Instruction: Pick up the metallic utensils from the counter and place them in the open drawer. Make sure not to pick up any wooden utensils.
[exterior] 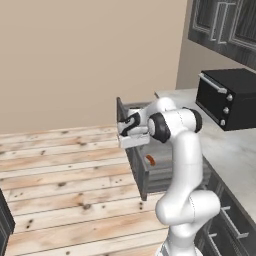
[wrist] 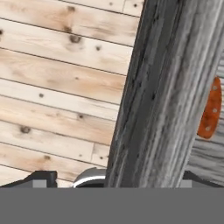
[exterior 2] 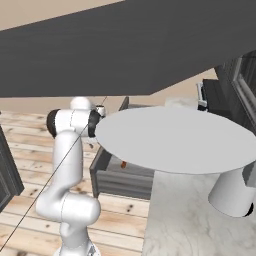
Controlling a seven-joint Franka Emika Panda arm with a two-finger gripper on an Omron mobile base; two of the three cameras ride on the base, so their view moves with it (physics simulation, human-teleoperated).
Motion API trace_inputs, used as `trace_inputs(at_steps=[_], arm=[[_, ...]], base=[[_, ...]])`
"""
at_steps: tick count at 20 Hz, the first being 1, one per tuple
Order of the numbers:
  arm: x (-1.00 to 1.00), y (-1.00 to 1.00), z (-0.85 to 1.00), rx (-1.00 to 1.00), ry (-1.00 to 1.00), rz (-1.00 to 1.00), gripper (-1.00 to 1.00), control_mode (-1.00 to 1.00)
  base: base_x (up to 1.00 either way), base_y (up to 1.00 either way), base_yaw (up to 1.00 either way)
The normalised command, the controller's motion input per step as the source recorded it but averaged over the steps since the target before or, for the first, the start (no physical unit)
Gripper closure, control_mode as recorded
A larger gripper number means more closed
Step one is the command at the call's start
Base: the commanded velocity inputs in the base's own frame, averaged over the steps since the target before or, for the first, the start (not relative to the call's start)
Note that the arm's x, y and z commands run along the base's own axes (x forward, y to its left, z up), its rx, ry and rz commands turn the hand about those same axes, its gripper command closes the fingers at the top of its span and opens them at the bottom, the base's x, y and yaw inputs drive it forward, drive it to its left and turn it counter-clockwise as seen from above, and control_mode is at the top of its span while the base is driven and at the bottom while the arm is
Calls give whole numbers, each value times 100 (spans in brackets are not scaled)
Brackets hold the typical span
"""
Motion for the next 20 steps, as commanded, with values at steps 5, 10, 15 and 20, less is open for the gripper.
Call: trace_inputs(at_steps=[5,10,15,20], arm=[[-19,93,83,-10,-5,5,-100,-100],[-66,30,100,-12,-13,0,-100,-100],[-100,-65,100,1,-6,-7,-100,-100],[-100,-100,100,7,-1,-10,-100,-100]], base=[[0,0,0],[0,0,0],[0,0,0],[0,0,0]])
